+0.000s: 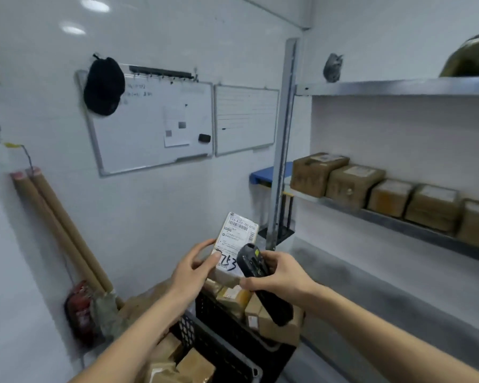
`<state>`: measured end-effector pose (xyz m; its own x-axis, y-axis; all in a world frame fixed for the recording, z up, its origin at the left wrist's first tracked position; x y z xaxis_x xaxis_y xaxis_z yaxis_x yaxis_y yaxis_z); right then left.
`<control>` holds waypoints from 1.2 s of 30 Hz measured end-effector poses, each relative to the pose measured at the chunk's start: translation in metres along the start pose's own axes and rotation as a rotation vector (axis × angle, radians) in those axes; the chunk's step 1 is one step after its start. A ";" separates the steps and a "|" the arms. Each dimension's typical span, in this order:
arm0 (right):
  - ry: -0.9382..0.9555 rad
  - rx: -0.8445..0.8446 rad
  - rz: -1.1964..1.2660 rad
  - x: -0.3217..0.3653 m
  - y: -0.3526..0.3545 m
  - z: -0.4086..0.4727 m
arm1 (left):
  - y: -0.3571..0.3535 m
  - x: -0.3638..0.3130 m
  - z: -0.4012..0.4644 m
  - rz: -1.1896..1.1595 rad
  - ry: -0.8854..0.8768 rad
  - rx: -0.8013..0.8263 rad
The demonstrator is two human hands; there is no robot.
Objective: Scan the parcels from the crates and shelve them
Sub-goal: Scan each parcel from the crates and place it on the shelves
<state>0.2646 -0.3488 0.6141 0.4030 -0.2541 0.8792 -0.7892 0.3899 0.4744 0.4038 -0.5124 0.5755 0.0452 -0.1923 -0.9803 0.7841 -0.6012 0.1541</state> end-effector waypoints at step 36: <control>-0.619 -0.597 -1.209 -0.016 0.472 -0.460 | -0.494 -0.305 -0.150 0.033 -0.383 0.620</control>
<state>0.0987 0.2465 0.8441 0.2832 -0.9493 -0.1366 0.2369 -0.0687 0.9691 0.0956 -0.0402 0.7801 -0.2460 -0.4075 -0.8795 0.2865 -0.8974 0.3356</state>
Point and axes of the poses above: each hand's wrist, its own z-axis towards the middle knuckle, its own y-axis out of the back of the hand, x = y × z, the point moved 5 cm from there along z, towards the middle knuckle, and after that the axes turned 1 degree about -z, right-handed, at the moved point
